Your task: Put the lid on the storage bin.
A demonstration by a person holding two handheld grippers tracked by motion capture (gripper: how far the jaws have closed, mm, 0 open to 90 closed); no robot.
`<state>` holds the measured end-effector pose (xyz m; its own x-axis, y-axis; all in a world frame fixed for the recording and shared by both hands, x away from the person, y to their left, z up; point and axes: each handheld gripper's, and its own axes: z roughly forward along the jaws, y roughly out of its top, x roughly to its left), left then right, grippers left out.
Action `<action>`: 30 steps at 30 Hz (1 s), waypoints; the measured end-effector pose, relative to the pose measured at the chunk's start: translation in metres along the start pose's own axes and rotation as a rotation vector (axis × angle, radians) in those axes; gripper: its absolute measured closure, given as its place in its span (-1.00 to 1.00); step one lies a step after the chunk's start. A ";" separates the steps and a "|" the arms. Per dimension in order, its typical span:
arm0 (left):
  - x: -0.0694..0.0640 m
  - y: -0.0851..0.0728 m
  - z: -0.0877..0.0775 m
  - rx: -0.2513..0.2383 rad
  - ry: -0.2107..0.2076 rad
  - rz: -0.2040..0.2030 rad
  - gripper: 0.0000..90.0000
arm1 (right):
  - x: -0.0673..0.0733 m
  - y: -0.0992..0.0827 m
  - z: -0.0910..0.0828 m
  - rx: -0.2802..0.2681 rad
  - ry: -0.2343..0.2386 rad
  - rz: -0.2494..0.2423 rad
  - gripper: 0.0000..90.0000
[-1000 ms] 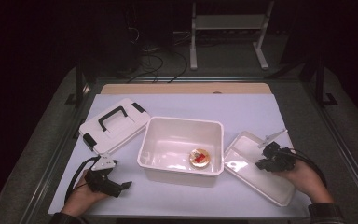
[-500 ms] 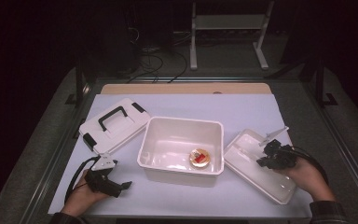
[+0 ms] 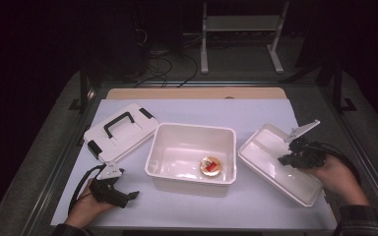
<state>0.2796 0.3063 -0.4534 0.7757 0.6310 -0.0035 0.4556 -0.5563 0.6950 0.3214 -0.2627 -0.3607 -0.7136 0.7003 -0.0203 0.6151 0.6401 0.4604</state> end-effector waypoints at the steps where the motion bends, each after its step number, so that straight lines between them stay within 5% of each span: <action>1: 0.000 0.000 0.000 0.000 0.000 0.000 -1.00 | 0.000 0.001 -0.004 -0.003 -0.002 0.001 0.97; 15: 0.000 0.000 0.000 0.000 0.000 -0.001 -1.00 | 0.004 0.031 -0.045 -0.064 0.010 -0.058 0.97; 30: 0.000 0.000 0.000 0.002 0.000 0.000 -1.00 | 0.025 0.069 -0.041 -0.083 0.059 -0.148 0.97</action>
<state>0.2796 0.3064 -0.4532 0.7760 0.6307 -0.0036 0.4561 -0.5573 0.6938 0.3316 -0.2140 -0.2930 -0.8144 0.5787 -0.0426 0.4735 0.7051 0.5279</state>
